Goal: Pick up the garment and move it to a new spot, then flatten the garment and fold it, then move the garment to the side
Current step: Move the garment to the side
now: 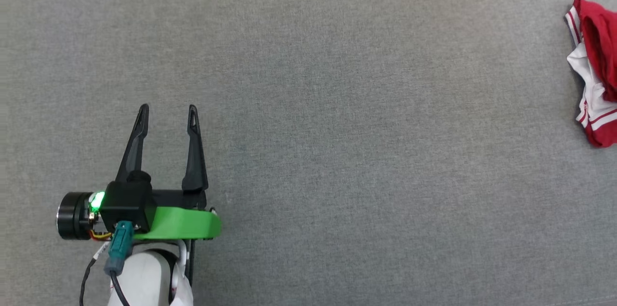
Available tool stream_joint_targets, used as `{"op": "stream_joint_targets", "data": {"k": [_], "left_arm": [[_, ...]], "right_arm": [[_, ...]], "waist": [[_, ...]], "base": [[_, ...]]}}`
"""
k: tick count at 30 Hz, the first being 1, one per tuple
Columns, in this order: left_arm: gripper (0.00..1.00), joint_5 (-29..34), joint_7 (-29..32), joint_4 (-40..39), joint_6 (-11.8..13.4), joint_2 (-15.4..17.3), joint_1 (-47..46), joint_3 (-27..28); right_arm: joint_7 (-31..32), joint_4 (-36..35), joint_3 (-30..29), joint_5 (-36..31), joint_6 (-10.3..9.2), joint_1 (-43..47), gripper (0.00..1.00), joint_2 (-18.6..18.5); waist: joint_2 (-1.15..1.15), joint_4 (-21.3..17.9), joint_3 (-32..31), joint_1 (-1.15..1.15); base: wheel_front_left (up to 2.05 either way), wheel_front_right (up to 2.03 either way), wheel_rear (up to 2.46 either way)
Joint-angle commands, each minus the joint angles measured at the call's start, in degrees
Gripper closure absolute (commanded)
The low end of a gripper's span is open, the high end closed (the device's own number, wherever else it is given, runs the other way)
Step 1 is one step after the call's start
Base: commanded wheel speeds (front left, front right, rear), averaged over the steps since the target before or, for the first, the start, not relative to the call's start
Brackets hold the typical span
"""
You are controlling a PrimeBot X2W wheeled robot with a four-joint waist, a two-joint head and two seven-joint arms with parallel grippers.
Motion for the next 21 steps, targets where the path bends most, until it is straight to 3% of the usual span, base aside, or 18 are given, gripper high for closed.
{"op": "stream_joint_targets", "data": {"k": [1,7,13,18,21], "left_arm": [[0.00,-0.5,-0.3,0.0,0.5,-0.2,1.0,0.4],[0.00,-1.4,-0.3,0.3,0.9,-0.6,3.9,1.0],[0.00,-1.8,-0.3,0.9,0.9,-0.9,5.1,1.1],[0.00,-2.1,-0.3,1.7,0.8,-1.2,5.7,1.1],[0.00,-2.3,-0.3,2.2,0.8,-1.3,6.1,1.2]], "right_arm": [[-2.4,-1.5,-1.3,-1.1,-0.04,1.3,0.00,1.2],[-6.1,-12.1,-9.6,-6.7,-0.04,7.6,0.00,6.6],[-6.2,-30.1,-17.7,-12.7,-0.04,17.9,0.00,15.2],[-6.2,-42.1,-18.9,-16.4,-0.04,26.5,0.00,22.1],[-6.2,-45.7,-18.8,-16.7,-0.04,30.9,0.00,26.0]], "waist": [[0.00,1.6,-4.2,0.00],[0.00,3.6,-8.2,0.00],[0.00,5.9,-10.9,0.00],[0.00,7.9,-12.8,0.00],[0.00,8.8,-13.7,0.00]], "base": [[0.00,0.00,0.00],[0.00,0.00,0.00],[0.00,0.00,0.00],[0.00,0.00,0.00],[0.00,0.00,0.00]]}}
